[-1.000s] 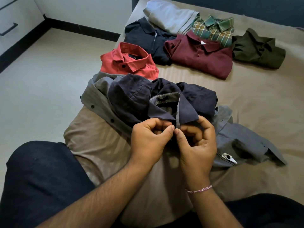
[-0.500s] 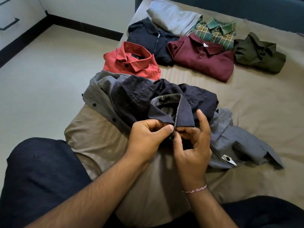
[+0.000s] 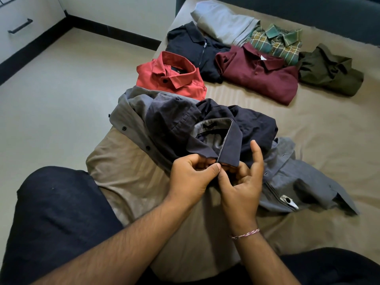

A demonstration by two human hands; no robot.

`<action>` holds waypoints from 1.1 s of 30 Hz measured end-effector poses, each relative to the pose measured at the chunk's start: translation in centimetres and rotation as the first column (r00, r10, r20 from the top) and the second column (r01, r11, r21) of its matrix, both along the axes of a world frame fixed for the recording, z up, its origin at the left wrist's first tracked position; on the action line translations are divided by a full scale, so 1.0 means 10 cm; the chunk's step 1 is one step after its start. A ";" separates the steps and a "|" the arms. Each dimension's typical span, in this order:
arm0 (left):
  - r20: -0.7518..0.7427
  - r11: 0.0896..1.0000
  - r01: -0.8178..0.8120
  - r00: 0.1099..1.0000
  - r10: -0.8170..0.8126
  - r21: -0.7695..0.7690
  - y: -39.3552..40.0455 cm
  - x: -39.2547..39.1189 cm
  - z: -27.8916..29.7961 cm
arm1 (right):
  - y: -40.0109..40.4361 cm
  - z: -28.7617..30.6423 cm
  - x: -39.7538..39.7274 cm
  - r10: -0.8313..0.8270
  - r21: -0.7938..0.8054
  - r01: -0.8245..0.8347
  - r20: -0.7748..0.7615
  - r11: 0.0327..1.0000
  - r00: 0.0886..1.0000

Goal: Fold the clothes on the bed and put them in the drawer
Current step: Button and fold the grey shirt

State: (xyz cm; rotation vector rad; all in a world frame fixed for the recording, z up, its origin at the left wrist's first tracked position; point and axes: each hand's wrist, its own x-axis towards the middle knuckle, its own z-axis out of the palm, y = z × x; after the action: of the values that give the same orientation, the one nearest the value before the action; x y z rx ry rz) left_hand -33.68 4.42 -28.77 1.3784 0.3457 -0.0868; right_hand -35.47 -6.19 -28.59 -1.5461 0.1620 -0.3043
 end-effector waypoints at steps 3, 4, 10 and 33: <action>0.016 0.996 0.052 0.998 -0.053 0.071 0.00 -0.02 -0.01 | 0.02 -0.03 -0.01 -0.008 -0.056 0.009 0.008 0.998 1.000; 0.009 0.993 0.065 0.998 -0.067 0.099 0.00 -0.01 -0.02 | 0.02 -0.04 -0.01 -0.009 -0.080 0.009 0.007 0.997 1.000; -0.075 0.995 0.047 0.996 -0.040 0.087 0.00 0.07 -0.16 | 0.02 -0.05 0.01 -0.009 -0.300 0.022 0.044 0.954 0.999; -0.089 0.949 0.316 0.945 -0.314 0.015 0.18 0.16 -0.05 | -0.04 0.13 0.05 0.047 -0.725 0.133 0.221 0.675 0.974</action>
State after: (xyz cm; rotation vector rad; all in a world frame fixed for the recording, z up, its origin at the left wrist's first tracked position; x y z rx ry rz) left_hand -32.12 6.24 -29.25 1.4527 0.1948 -0.4077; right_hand -34.94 -6.61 -27.34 -2.3076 -0.1305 -0.6369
